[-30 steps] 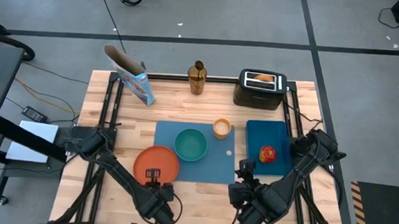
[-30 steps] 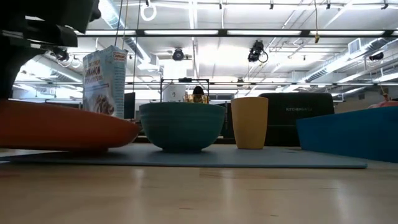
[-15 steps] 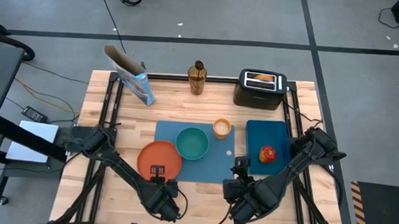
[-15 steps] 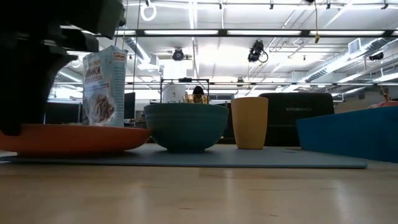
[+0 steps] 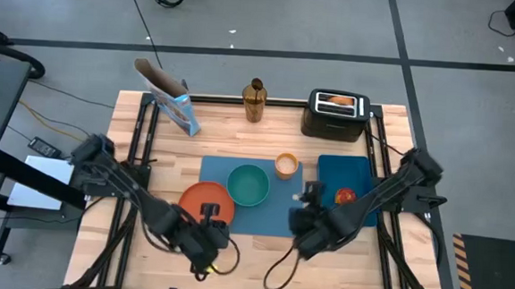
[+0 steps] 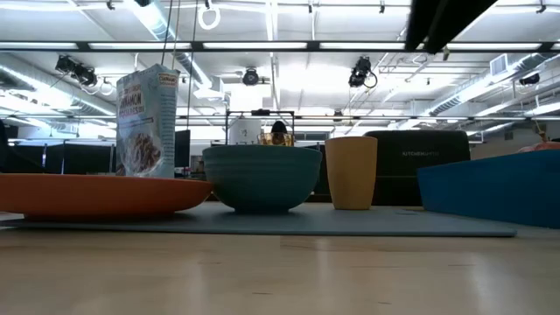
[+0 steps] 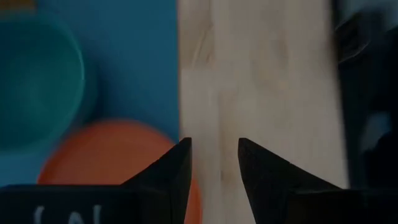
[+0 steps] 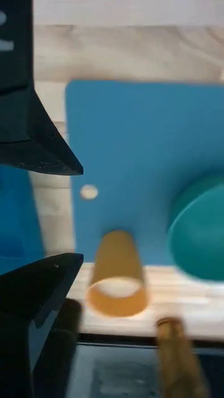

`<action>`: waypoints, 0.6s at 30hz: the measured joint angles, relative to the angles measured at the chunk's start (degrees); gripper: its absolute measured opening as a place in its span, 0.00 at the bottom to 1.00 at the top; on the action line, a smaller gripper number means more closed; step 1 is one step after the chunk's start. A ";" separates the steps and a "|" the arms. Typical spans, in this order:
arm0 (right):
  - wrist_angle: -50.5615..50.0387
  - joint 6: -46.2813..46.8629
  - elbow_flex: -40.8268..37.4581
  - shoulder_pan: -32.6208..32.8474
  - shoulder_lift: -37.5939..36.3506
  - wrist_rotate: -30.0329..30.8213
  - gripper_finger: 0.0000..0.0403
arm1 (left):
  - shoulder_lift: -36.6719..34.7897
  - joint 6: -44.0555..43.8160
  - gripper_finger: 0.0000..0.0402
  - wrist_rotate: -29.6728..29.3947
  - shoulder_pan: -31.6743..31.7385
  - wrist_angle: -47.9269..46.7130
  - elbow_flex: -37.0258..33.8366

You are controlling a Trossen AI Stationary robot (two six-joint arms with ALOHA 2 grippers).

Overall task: Arrange a breakfast setting
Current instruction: Put the apple on the light blue mat

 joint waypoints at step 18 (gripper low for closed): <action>-4.84 34.04 -34.63 -13.03 -27.38 -26.86 0.45 | -14.16 18.97 0.35 0.79 7.15 62.70 -35.40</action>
